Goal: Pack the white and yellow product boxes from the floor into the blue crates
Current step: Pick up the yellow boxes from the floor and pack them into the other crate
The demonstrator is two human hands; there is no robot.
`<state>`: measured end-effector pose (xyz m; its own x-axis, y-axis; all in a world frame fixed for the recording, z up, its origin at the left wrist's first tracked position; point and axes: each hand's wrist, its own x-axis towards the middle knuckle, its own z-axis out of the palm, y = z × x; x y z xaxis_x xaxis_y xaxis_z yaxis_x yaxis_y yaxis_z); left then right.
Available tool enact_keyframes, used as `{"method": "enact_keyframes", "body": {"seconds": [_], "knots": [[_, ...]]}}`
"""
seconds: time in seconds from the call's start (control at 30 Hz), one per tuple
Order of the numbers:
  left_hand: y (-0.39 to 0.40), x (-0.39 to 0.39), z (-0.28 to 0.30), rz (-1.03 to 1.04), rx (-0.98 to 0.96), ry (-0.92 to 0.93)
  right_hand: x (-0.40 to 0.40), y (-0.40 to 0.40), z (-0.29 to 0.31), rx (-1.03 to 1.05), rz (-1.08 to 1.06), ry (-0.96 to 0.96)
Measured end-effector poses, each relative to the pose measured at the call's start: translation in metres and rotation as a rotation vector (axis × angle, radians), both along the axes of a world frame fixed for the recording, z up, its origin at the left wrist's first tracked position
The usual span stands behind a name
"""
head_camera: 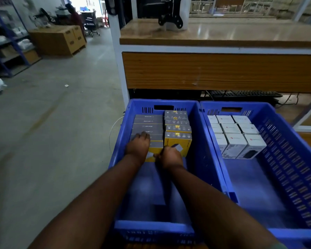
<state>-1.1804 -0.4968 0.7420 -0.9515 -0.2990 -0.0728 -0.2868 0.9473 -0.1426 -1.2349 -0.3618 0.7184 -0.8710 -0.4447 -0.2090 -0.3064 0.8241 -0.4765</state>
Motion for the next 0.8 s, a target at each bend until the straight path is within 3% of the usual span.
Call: {"method": "enact_keyframes", "body": {"seconds": [0.23, 0.33, 0.4, 0.5, 0.57, 0.67, 0.73, 0.8], "knots": [[0.001, 0.001, -0.014, 0.004, -0.017, 0.022, -0.002, 0.001, 0.004, 0.151, 0.08, -0.073], [-0.003, 0.0, -0.011, -0.007, 0.037, 0.016, -0.009, 0.01, 0.012, 0.119, 0.035, -0.14], [-0.003, -0.003, -0.008, -0.022, 0.058, 0.028, -0.018, 0.022, 0.014, -0.036, -0.155, -0.249], [0.001, -0.011, -0.003, -0.038, 0.097, 0.041, -0.027, 0.039, 0.022, -0.355, -0.526, -0.564], [0.007, -0.017, -0.002, -0.056, 0.131, 0.042, -0.028, 0.044, 0.024, -0.453, -0.581, -0.626], [0.013, -0.026, -0.006, -0.068, 0.17, 0.054, -0.023, 0.043, 0.027, -0.785, -0.579, -0.579], [0.013, -0.029, -0.01, -0.069, 0.175, 0.056, -0.021, 0.039, 0.035, -1.062, -0.538, -0.442], [0.012, -0.031, -0.015, -0.071, 0.177, 0.069, -0.023, 0.031, 0.043, -1.193, -0.574, -0.354]]}}
